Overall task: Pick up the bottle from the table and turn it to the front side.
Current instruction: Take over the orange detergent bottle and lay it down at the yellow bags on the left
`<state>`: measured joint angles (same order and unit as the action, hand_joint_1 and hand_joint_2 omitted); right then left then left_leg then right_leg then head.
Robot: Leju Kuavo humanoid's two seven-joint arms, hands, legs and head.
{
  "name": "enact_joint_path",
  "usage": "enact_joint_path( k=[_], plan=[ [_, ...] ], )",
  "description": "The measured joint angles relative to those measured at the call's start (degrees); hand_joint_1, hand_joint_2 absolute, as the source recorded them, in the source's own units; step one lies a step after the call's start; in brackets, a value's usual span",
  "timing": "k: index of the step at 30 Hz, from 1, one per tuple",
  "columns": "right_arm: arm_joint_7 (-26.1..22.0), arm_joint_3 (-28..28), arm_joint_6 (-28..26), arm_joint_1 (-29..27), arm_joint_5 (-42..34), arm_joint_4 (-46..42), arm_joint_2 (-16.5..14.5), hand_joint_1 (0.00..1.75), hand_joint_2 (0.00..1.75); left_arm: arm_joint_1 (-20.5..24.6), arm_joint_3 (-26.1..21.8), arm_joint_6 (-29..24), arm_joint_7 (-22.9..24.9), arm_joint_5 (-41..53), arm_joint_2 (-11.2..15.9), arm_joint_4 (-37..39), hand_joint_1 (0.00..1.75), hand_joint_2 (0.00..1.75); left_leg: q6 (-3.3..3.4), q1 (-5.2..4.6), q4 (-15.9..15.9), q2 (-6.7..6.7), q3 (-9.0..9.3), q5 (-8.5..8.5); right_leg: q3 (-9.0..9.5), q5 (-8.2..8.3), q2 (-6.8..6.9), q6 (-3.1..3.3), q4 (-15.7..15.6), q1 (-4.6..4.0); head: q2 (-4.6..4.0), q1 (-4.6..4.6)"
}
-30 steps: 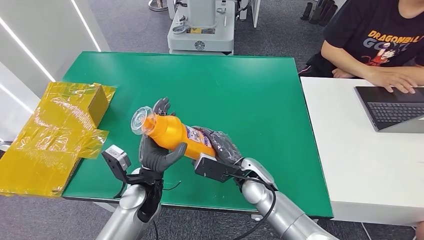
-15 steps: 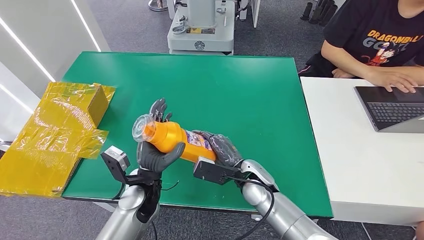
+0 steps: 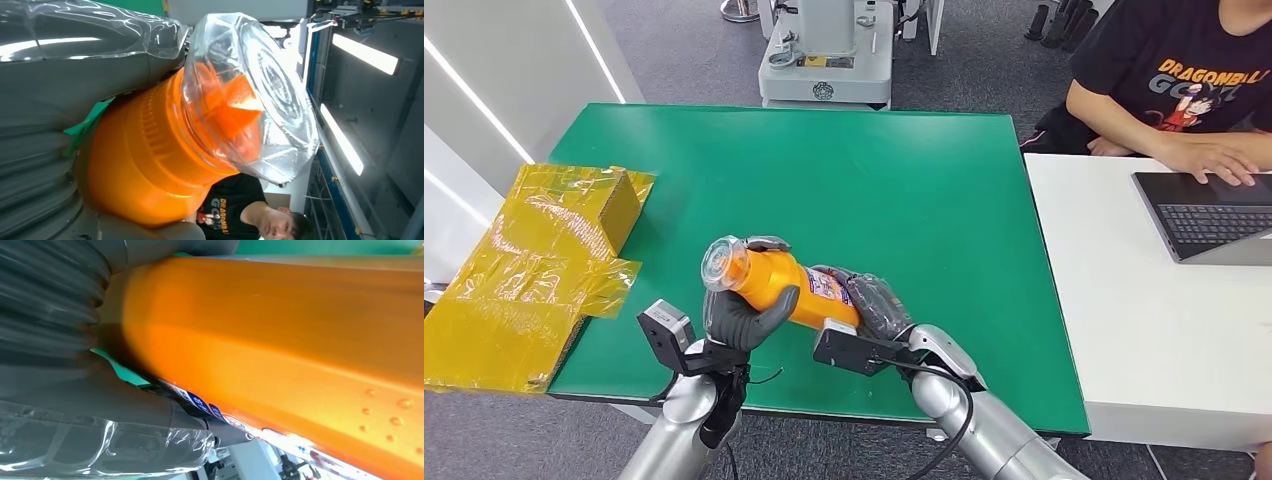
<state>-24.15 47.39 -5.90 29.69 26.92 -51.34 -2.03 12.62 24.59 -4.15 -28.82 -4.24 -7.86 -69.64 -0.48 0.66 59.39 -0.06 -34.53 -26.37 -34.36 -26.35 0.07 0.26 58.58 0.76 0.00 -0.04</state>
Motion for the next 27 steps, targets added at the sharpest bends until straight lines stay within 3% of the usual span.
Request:
enact_joint_path(
  k=[20, 21, 23, 25, 27],
  plan=[
    [-0.13, -0.38, -0.96, -0.14, 1.92, 0.01, 0.0, 1.75, 1.75, -0.14, -0.26, 0.78, 0.49, 0.69, -0.12, 0.0, 1.75, 1.75, 0.0, 0.0, 0.0, 0.0, -0.01, 0.0, 0.0, 0.0, 0.0, 0.0, 0.0, 0.0, 0.0, 0.0],
    [-0.04, -0.38, -1.12, -0.16, 2.07, -0.09, 0.0, 1.64, 1.75, -0.14, -0.26, 0.78, 0.51, 0.72, -0.12, 0.0, 1.75, 1.75, 0.0, 0.0, 0.0, 0.0, -0.01, 0.0, 0.0, 0.0, 0.0, 0.0, 0.0, 0.0, 0.0, -0.01],
    [0.15, -0.42, -1.45, -0.24, 2.37, -0.38, 0.0, 1.16, 1.75, -0.14, -0.26, 0.76, 0.57, 0.75, -0.13, 0.0, 1.75, 1.75, 0.0, 0.0, 0.0, 0.0, -0.01, 0.0, 0.0, 0.0, 0.0, 0.0, 0.0, 0.0, 0.0, 0.0],
    [0.36, -0.58, -1.72, -0.41, 2.65, -0.8, 0.0, 0.38, 1.75, -0.12, -0.27, 0.74, 0.61, 0.79, -0.16, 0.0, 1.75, 1.75, 0.0, 0.0, 0.0, -0.01, -0.01, 0.0, 0.0, 0.0, 0.0, 0.0, 0.0, 0.0, 0.0, 0.0],
    [0.5, -0.8, -1.96, -0.7, 2.77, -1.26, 0.0, 0.0, 1.75, -0.1, -0.27, 0.69, 0.63, 0.88, -0.21, 0.0, 1.75, 1.75, 0.0, 0.0, 0.0, -0.01, -0.01, 0.0, 0.0, 0.0, 0.01, 0.0, 0.0, 0.0, 0.0, 0.01]
  ],
)
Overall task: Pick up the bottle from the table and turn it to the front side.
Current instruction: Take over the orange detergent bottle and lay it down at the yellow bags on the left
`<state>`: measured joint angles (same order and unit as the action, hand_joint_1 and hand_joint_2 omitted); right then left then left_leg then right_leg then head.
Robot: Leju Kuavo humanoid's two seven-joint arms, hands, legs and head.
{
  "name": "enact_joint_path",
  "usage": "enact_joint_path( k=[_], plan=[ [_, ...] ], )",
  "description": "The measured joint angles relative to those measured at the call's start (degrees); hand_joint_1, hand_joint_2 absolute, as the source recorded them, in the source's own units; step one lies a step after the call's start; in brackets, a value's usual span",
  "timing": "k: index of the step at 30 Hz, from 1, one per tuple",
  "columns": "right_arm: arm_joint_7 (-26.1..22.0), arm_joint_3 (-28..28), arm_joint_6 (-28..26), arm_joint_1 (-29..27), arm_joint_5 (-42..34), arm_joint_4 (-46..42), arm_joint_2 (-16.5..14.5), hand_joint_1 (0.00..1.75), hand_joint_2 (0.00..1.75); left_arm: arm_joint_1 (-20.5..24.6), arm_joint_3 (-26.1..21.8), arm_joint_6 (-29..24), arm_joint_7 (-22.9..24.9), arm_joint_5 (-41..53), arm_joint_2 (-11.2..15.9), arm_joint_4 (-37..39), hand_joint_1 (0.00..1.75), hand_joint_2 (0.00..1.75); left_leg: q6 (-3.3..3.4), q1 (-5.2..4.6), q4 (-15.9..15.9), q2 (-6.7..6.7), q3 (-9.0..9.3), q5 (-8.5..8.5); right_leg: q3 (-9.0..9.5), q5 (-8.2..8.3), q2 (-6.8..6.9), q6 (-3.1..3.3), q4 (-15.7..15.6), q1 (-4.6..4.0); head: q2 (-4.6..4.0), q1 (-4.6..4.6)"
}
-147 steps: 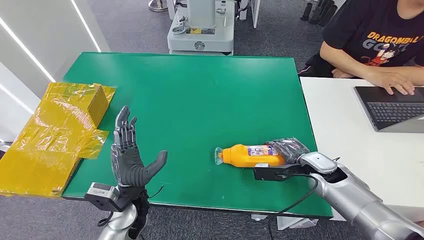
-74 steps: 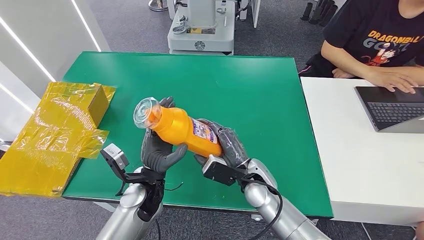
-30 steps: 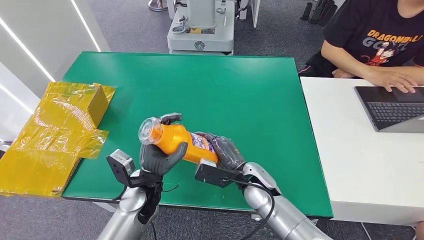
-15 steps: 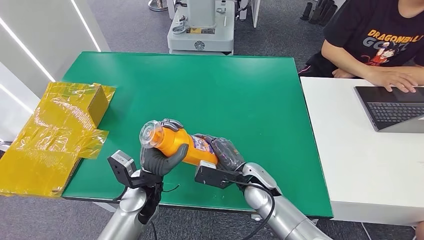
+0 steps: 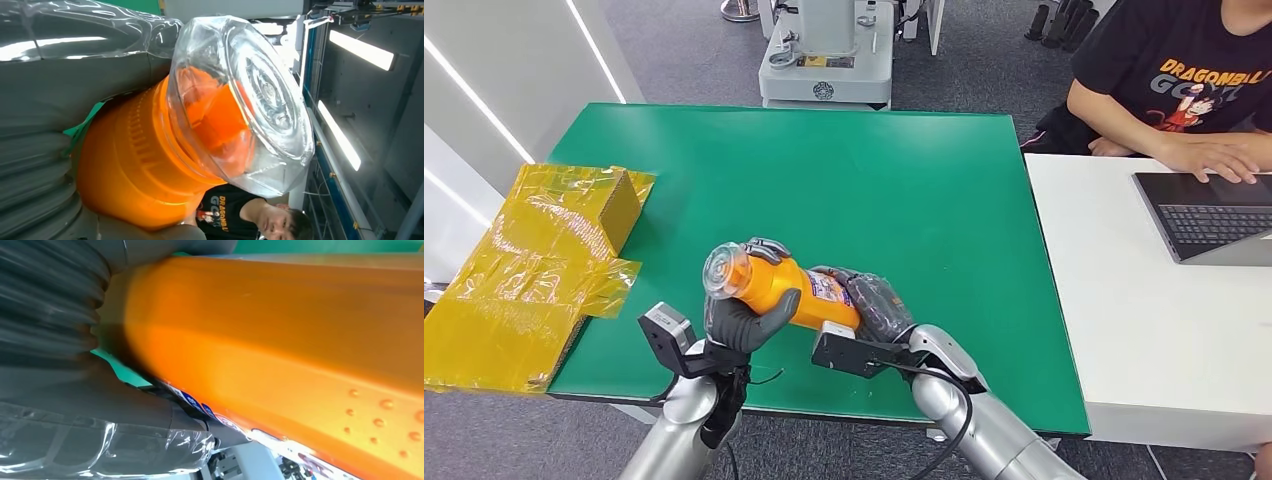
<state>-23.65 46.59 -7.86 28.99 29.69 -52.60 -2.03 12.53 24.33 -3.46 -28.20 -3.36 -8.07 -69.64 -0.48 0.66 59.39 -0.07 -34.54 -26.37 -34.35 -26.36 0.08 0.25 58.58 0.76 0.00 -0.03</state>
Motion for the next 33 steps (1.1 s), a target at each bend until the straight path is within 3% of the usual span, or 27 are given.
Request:
enact_joint_path(
  k=[20, 27, 33],
  plan=[
    [-0.33, -4.08, -6.72, -8.29, -4.01, -11.81, 0.04, 0.0, 1.75, -0.06, -2.41, -2.87, -0.55, 0.92, 0.67, 0.28, 1.75, 1.75, 0.0, 0.0, -0.01, 0.01, 0.0, 0.0, -0.01, 0.0, 0.0, 0.0, 0.0, 0.0, 0.0, 0.0],
    [-0.86, -5.45, -7.76, -11.88, -6.11, -17.06, 0.02, 0.0, 1.75, -0.13, -4.99, -5.91, -1.2, 4.99, 2.34, -1.7, 1.75, 1.75, 0.0, 0.01, -0.01, 0.0, 0.0, 0.0, -0.01, -0.01, 0.0, 0.0, 0.0, 0.0, 0.0, -0.01],
    [-2.74, -7.85, -10.27, -16.73, -13.89, -22.95, -0.16, 0.0, 1.75, -0.53, -7.81, -7.2, -0.27, 7.75, 4.55, -6.26, 1.75, 1.75, 0.0, 0.01, -0.03, 0.0, -0.02, -0.01, -0.01, -0.02, 0.01, 0.0, 0.0, -0.01, 0.0, 0.0]
  ],
)
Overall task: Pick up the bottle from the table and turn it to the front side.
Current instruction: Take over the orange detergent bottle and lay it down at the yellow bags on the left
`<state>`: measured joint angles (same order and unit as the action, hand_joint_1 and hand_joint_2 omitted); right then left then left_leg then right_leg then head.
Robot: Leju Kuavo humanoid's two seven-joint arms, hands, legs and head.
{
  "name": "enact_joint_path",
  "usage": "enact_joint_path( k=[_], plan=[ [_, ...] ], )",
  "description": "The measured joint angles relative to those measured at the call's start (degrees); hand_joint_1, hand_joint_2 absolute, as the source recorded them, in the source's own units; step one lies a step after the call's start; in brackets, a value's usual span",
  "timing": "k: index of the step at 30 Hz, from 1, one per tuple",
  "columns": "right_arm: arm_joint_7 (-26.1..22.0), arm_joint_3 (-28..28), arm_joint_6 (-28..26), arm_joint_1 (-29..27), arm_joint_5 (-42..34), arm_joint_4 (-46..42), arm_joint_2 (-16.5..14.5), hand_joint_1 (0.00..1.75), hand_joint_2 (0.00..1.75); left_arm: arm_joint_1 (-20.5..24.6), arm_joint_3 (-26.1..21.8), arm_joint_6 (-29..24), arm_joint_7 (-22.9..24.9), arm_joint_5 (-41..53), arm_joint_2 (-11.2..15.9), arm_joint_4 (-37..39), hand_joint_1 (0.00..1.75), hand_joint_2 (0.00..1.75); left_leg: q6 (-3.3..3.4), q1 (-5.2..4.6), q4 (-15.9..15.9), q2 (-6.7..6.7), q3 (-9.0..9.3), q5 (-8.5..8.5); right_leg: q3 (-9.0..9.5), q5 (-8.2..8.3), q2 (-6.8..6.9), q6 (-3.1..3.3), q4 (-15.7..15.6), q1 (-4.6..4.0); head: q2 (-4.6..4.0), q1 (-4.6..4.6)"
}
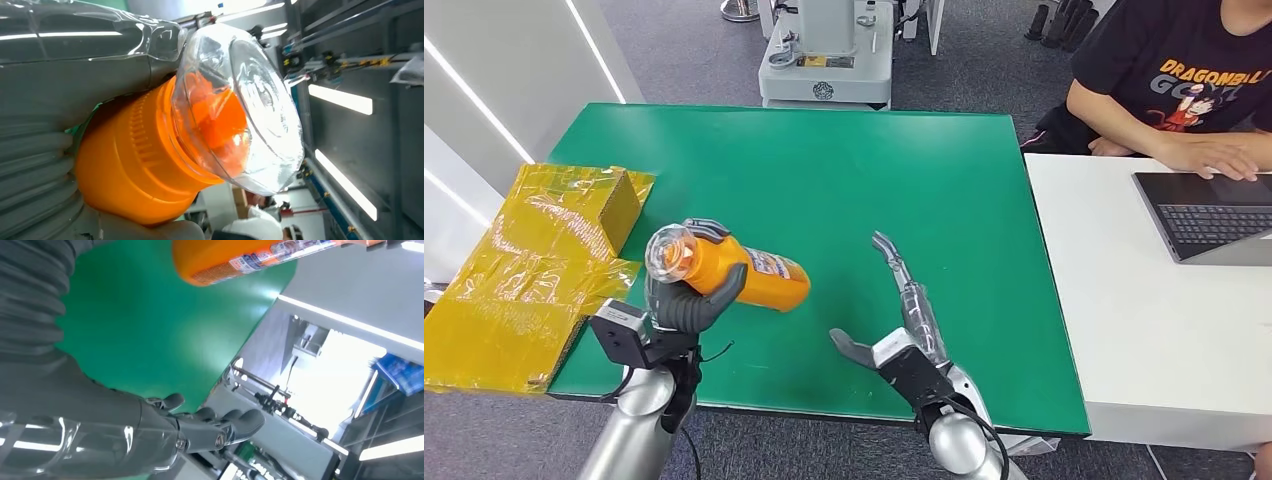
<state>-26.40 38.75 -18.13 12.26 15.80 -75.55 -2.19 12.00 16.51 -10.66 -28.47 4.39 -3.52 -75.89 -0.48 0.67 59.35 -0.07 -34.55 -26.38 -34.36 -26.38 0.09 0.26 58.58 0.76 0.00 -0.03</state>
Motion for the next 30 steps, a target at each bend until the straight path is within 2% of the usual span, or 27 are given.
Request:
enact_joint_path(
  k=[6, 11, 21, 26, 30],
  plan=[
    [-1.17, -1.39, -4.96, -4.3, -2.31, -5.64, -0.01, 0.0, 1.75, -0.48, -1.26, -1.92, 2.02, 3.94, 3.34, -3.87, 1.75, 1.75, 0.0, 0.0, -0.01, 0.01, 0.01, 0.0, 0.0, 0.0, 0.0, 0.0, 0.0, 0.0, 0.0, 0.0],
    [-2.17, -1.7, -6.32, -7.1, -3.4, -8.31, 0.68, 0.0, 1.75, -0.55, -2.7, -3.91, 3.62, 7.77, 6.81, -5.94, 1.75, 1.75, 0.0, 0.01, -0.01, 0.03, 0.03, 0.0, -0.01, 0.0, -0.02, 0.01, 0.0, 0.0, 0.0, 0.01],
    [-2.85, -1.97, -7.55, -11.23, -3.49, -11.24, 1.64, 0.0, 1.75, 1.93, -4.67, -5.78, 8.61, 26.12, 16.94, -6.49, 1.75, 1.75, -0.01, 0.03, -0.03, 0.06, 0.04, 0.01, -0.03, -0.02, -0.04, 0.03, 0.02, -0.02, 0.0, 0.0],
    [-3.27, -2.53, -7.6, -12.68, -3.06, -12.82, 1.64, 0.0, 1.75, 4.65, -4.54, -4.69, 11.26, 33.59, 21.99, -5.2, 1.75, 1.75, -0.02, 0.04, -0.02, 0.1, 0.04, 0.02, -0.06, -0.02, -0.06, 0.04, 0.02, -0.03, 0.0, 0.01],
    [-4.02, -2.78, -7.47, -13.3, -3.42, -14.13, 1.64, 0.0, 1.75, 9.89, -2.21, 0.85, 13.68, 40.4, 27.06, -0.93, 1.75, 1.75, -0.08, 0.05, -0.03, 0.11, 0.03, 0.06, -0.08, 0.0, -0.08, 0.06, 0.02, -0.04, 0.0, 0.02]
  ],
)
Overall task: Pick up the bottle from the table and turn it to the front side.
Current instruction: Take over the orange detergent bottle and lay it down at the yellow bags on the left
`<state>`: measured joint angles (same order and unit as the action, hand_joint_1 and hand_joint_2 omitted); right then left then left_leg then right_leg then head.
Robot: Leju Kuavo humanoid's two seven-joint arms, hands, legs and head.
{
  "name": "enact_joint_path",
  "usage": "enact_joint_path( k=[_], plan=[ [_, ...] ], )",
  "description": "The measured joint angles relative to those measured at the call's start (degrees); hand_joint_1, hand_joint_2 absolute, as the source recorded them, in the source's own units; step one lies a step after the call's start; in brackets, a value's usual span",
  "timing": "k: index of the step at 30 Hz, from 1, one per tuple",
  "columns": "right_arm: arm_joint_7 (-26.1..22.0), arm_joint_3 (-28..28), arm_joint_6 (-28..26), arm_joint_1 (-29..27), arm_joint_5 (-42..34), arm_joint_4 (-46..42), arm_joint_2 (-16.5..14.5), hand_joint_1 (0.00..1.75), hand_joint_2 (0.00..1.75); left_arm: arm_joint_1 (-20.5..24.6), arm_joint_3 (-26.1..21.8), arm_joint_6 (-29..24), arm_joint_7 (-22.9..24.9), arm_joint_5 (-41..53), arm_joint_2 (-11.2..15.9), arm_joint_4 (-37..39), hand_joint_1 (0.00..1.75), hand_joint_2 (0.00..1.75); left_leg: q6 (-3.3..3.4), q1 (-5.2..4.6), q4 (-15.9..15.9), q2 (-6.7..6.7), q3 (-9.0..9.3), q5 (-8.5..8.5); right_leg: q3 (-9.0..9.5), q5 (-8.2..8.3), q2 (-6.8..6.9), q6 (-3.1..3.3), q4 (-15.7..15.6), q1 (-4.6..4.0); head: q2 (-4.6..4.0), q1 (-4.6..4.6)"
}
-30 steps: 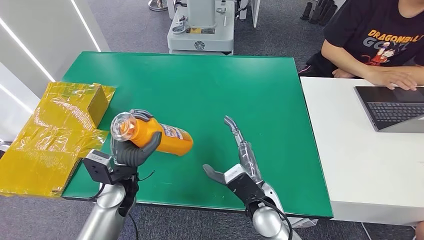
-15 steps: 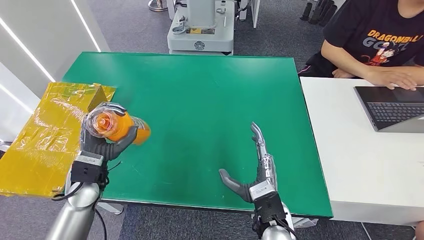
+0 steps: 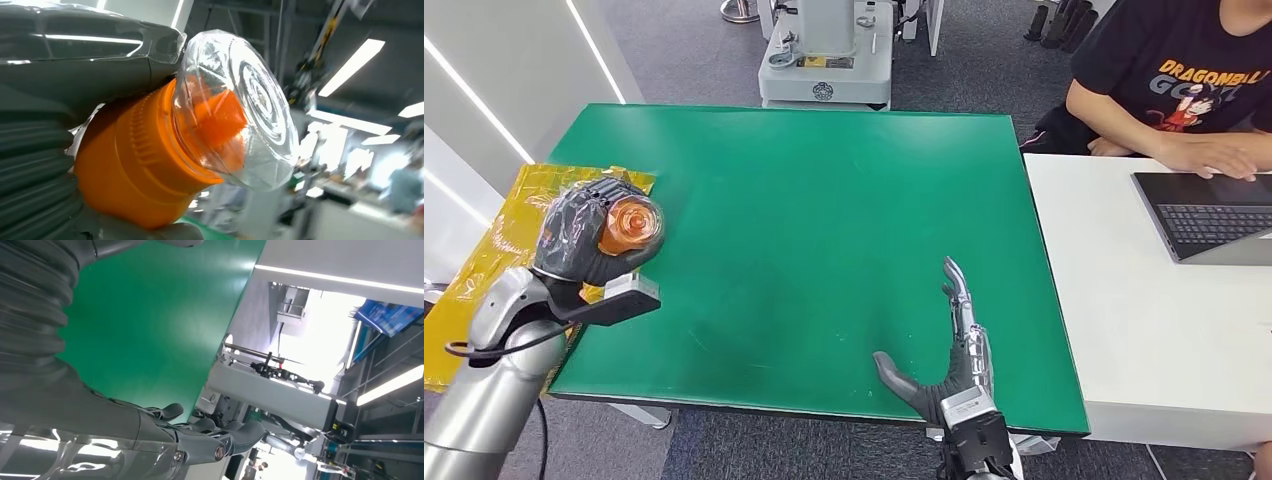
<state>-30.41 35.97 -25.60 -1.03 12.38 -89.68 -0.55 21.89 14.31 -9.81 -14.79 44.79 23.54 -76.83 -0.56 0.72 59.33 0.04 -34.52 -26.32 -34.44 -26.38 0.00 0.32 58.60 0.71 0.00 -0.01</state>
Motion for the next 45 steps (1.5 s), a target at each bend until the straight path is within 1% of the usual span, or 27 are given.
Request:
enact_joint_path(
  k=[3, 6, 8, 11, 19, 23, 28, 33, 38, 45],
  plan=[
    [-0.03, -0.11, 0.05, -0.33, -0.07, -0.76, 0.0, 0.0, 1.75, 4.33, 3.18, 4.06, 1.28, 4.51, 2.73, 4.35, 1.75, 1.75, -0.03, 0.01, 0.0, 0.01, 0.01, 0.02, -0.01, 0.02, -0.04, 0.02, 0.01, 0.0, 0.0, 0.0],
    [0.17, -0.24, 0.12, -0.74, -0.03, -1.71, 0.0, 0.0, 1.75, 8.83, 7.72, 7.39, 2.71, 10.16, 5.04, 9.62, 1.75, 1.75, -0.06, 0.0, 0.0, 0.03, 0.01, 0.04, -0.01, 0.04, -0.06, 0.03, 0.02, 0.0, 0.0, -0.01],
    [0.37, -0.31, 0.14, -1.2, 0.1, -2.39, 0.0, 0.0, 1.75, 11.07, 10.33, 8.44, 3.36, 12.99, 5.84, 12.7, 1.75, 1.75, -0.06, 0.0, 0.0, 0.05, 0.01, 0.04, -0.02, 0.04, -0.09, 0.04, 0.02, 0.0, 0.0, 0.0],
    [0.68, -0.37, 0.17, -1.89, 0.6, -3.41, 0.0, 0.0, 1.75, 14.07, 13.63, 9.38, 3.77, 15.25, 6.22, 17.26, 1.75, 1.75, -0.06, 0.0, 0.0, 0.05, -0.02, 0.04, -0.05, 0.04, -0.1, 0.04, 0.01, 0.0, 0.0, 0.0],
    [1.59, -0.4, 0.66, -2.11, 1.17, -4.44, -0.01, 0.0, 1.75, 21.53, 21.01, 13.93, 3.18, 18.28, 5.61, 30.06, 1.75, 1.75, -0.06, 0.0, 0.0, 0.06, -0.03, 0.04, -0.06, 0.04, -0.1, 0.04, 0.02, 0.01, 0.0, -0.01],
    [1.66, -0.4, 0.55, -2.05, 1.09, -4.43, -0.02, 0.0, 1.75, 23.39, 23.93, 15.19, 3.13, 19.37, 4.94, 36.77, 1.75, 1.75, -0.06, 0.0, 0.0, 0.12, -0.03, 0.04, -0.07, 0.05, -0.16, 0.04, 0.03, 0.0, 0.0, -0.01],
    [1.74, -0.4, 0.16, -1.6, 0.55, -4.22, -0.02, 0.0, 1.75, 25.03, 26.41, 16.52, 2.14, 20.72, 4.38, 43.19, 1.75, 1.75, -0.06, 0.0, 0.0, 0.13, -0.03, 0.04, -0.08, 0.04, -0.17, 0.04, 0.04, 0.0, 0.0, -0.01],
    [1.37, -0.27, -0.43, -0.61, 0.27, -3.78, -0.02, 0.0, 1.75, 26.58, 28.06, 18.93, -1.06, 20.96, 4.48, 46.97, 1.75, 1.75, -0.06, 0.0, 0.0, 0.11, -0.04, 0.04, -0.07, 0.04, -0.16, 0.04, 0.04, 0.0, 0.0, -0.01],
    [1.2, -0.09, -1.05, 0.17, -0.1, -3.63, -0.04, 0.0, 1.75, 28.47, 29.43, 21.07, -3.31, 21.01, 4.33, 48.64, 1.75, 1.75, -0.06, 0.0, 0.0, 0.1, -0.03, 0.04, -0.07, 0.05, -0.14, 0.04, 0.04, 0.0, 0.0, -0.01],
    [2.83, -0.02, -0.99, 1.08, 0.31, -4.24, -0.8, 0.0, 1.75, 31.76, 31.63, 25.3, -6.62, 20.73, 1.96, 50.61, 1.75, 1.75, -0.07, -0.01, 0.01, 0.05, -0.04, 0.04, -0.05, 0.06, -0.1, 0.03, 0.04, 0.01, 0.0, -0.01]
  ],
)
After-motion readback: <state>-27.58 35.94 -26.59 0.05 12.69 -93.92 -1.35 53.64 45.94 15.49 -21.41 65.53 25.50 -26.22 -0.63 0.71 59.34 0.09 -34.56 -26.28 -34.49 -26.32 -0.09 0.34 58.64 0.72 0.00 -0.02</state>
